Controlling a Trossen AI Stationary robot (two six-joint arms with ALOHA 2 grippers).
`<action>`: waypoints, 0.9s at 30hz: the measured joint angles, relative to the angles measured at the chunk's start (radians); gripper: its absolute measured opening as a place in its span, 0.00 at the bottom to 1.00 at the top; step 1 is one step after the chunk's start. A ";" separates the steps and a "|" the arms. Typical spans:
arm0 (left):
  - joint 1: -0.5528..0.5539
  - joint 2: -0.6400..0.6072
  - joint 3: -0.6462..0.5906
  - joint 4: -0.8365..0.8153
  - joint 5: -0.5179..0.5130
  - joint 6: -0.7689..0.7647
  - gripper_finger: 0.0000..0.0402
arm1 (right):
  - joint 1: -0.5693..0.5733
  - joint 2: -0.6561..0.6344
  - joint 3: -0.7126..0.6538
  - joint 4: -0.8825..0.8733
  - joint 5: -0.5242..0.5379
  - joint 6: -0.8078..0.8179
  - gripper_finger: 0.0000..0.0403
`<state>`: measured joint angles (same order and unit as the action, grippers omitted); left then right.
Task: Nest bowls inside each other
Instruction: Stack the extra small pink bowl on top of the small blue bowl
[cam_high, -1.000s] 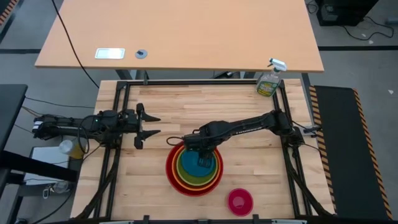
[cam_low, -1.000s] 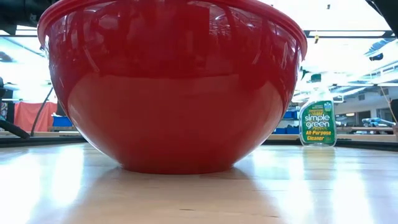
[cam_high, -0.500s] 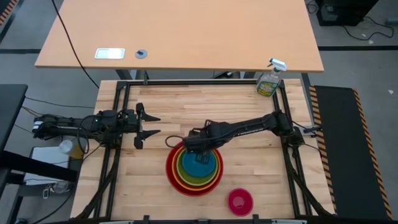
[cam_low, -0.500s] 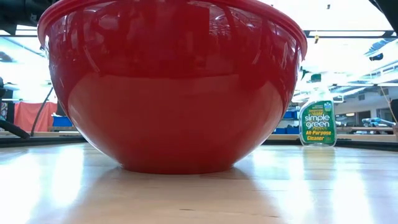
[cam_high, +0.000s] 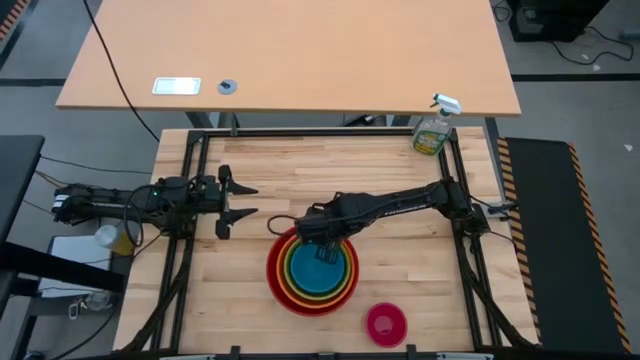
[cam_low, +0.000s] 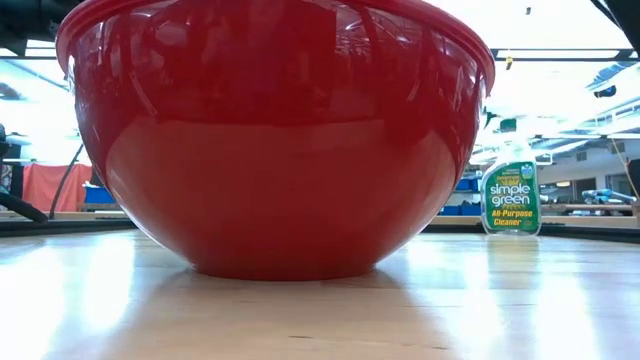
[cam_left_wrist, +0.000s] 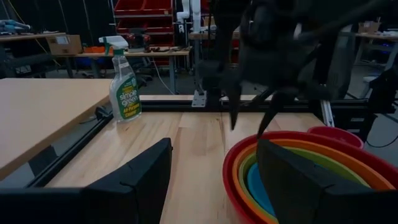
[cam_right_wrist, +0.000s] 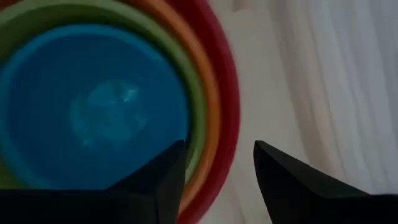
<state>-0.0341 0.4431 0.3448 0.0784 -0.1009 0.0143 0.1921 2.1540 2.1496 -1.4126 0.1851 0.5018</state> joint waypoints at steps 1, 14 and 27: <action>0.000 0.000 0.000 0.000 0.000 0.000 0.59 | 0.007 0.000 0.024 -0.028 -0.018 0.000 0.48; 0.000 0.000 0.007 -0.037 0.000 0.001 0.59 | 0.261 -0.022 -0.016 -0.135 -0.215 0.171 0.48; 0.000 0.000 0.033 -0.035 0.000 0.018 0.59 | 0.410 -0.021 -0.264 0.069 -0.306 0.433 0.49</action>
<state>-0.0341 0.4427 0.3775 0.0432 -0.1009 0.0327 0.6022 2.1330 1.8860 -1.3431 -0.1205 0.9345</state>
